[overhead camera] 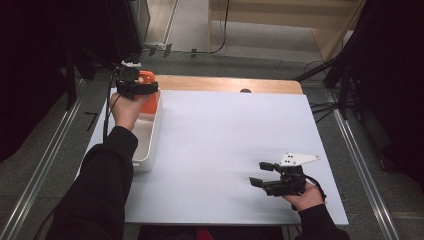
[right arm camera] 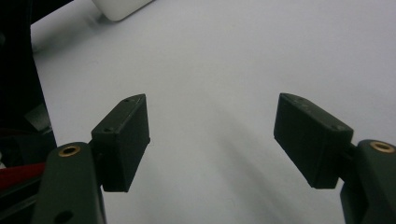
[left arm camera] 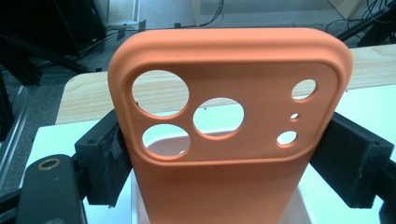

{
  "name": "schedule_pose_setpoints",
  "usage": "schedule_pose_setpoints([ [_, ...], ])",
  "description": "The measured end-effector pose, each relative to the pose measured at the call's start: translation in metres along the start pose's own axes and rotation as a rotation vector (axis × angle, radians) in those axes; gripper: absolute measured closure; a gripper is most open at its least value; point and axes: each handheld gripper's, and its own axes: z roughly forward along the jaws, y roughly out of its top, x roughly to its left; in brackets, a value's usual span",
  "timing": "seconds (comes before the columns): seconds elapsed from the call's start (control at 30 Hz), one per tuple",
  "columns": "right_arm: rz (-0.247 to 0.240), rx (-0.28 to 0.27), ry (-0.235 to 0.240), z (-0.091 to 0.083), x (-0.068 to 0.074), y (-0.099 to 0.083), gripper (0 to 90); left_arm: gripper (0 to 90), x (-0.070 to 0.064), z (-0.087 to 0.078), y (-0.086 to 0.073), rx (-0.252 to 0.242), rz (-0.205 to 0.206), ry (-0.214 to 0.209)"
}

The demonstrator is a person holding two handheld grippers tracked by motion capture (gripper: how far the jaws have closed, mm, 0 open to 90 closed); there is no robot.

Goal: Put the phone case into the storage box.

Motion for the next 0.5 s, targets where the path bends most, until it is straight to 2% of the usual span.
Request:
schedule_pose_setpoints([
  [0.27,0.002,0.000,0.001,0.000,0.000,0.000,25.6,15.0,-0.003,0.006,-0.004,0.014,0.005,0.002],
  [0.4,0.001,0.000,0.001,0.000,0.000,0.000,25.6,14.9,-0.003,0.009,-0.006,0.027,-0.013,0.004],
  [0.5,0.004,0.001,0.001,0.000,0.000,0.000,25.6,14.9,-0.004,0.011,-0.007,0.036,-0.005,0.016],
])
